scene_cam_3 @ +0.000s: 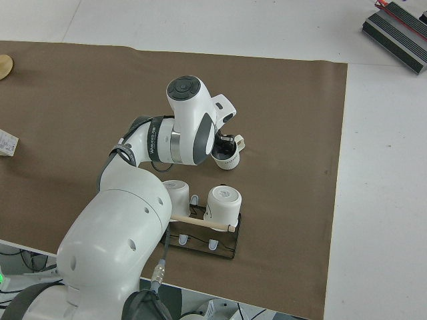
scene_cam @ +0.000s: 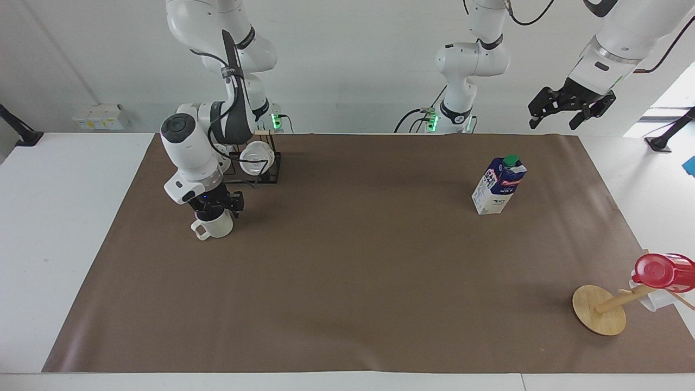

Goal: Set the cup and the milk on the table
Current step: 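Reach the right gripper to the dark-lined white mug and grasp it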

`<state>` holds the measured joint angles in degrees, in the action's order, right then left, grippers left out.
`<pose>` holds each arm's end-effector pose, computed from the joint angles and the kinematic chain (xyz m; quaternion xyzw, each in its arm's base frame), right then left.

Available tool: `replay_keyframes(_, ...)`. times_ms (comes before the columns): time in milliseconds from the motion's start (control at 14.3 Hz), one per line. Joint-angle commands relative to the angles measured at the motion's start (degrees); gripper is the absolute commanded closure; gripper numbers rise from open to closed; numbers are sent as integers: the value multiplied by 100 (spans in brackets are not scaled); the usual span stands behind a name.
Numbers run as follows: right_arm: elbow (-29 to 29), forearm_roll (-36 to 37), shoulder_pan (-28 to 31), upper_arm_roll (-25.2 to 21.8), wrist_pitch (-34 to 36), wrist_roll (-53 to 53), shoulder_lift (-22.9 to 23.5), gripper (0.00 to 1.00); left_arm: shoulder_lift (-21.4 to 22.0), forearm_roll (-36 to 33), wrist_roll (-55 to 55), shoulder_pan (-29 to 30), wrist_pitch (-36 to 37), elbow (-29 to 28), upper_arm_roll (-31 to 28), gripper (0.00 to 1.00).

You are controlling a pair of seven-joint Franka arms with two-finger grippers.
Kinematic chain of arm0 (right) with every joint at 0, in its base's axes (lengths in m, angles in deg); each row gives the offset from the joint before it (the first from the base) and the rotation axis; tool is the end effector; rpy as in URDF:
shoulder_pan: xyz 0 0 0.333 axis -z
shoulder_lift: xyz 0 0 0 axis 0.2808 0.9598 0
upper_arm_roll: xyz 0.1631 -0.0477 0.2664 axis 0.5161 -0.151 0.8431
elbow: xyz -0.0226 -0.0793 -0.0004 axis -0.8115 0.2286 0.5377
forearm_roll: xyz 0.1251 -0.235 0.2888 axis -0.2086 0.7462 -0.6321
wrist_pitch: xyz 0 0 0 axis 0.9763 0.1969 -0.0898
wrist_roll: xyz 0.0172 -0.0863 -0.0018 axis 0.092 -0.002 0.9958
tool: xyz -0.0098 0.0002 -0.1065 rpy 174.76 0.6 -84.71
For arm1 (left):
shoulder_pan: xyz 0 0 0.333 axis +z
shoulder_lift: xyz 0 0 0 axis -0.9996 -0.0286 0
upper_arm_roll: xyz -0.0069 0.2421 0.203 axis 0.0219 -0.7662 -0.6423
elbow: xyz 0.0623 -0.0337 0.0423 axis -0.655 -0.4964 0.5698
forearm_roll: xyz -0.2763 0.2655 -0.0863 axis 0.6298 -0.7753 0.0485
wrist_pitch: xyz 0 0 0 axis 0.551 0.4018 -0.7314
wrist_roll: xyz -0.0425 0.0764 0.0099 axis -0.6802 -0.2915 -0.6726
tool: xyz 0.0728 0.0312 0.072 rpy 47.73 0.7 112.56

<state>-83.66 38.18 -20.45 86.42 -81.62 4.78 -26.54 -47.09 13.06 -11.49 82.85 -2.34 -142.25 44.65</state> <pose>0.5482 0.0099 0.3439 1.0000 0.0034 0.0028 0.0086 0.5170 -0.0200 0.6563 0.9981 -0.0353 -0.0504 0.0080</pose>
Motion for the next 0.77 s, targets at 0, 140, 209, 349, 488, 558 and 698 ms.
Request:
replay_keyframes(0,-73,-89,45,11,-183,178,-1,68,74,-68,-50,-29,44,-16,3,0)
replay_keyframes(140,-56,-124,45,11,-174,47,16,100,74,-68,-33,-3,36,-16,3,0)
replay_keyframes(209,-29,-290,79,11,-174,-49,42,100,74,-68,-32,15,9,-8,3,0)
replay_keyframes(349,32,-458,80,11,-174,-59,86,100,74,-68,-32,15,9,-8,-23,0)
replay_keyframes(488,111,-458,71,11,-183,-120,113,100,65,-68,-41,15,-17,-8,-23,0)
replay_keyframes(558,207,-458,71,11,-157,-147,113,100,65,-68,-50,15,-26,-8,-23,0)
replay_keyframes(698,427,-458,62,11,-104,-304,104,100,74,-68,-76,24,-8,-16,-41,0)
